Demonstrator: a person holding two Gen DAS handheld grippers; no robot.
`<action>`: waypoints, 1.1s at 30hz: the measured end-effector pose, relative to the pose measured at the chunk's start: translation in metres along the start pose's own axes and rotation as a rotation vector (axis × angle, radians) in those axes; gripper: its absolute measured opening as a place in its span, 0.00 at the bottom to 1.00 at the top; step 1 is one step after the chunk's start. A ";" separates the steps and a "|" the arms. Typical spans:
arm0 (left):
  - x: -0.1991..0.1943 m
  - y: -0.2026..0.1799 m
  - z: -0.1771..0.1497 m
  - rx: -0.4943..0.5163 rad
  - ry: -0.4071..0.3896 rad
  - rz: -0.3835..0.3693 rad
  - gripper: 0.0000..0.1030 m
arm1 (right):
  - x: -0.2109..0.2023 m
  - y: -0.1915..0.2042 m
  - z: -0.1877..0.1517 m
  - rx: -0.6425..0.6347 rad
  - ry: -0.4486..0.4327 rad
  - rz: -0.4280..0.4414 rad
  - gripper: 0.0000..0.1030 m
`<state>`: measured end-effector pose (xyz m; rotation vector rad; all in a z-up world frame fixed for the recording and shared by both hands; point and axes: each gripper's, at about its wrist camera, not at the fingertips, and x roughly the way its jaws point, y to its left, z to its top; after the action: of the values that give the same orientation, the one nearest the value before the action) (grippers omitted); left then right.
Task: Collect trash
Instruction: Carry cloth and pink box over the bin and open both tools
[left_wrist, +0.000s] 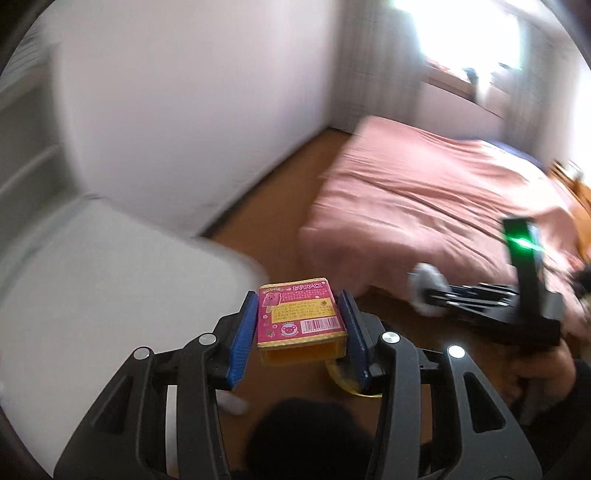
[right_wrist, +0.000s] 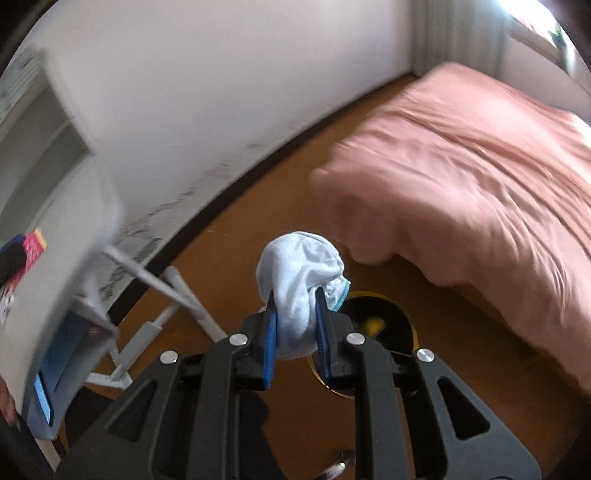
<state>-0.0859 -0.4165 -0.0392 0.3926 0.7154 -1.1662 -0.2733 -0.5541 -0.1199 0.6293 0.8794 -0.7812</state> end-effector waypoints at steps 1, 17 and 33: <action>0.012 -0.018 -0.003 0.023 0.014 -0.033 0.43 | 0.003 -0.010 -0.004 0.017 0.006 -0.011 0.18; 0.167 -0.111 -0.054 0.102 0.233 -0.185 0.42 | 0.086 -0.096 -0.024 0.168 0.213 -0.054 0.18; 0.193 -0.114 -0.058 0.078 0.282 -0.195 0.42 | 0.087 -0.094 -0.019 0.187 0.188 -0.053 0.41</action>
<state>-0.1686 -0.5552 -0.2057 0.5695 0.9719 -1.3405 -0.3221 -0.6220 -0.2189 0.8578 1.0043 -0.8682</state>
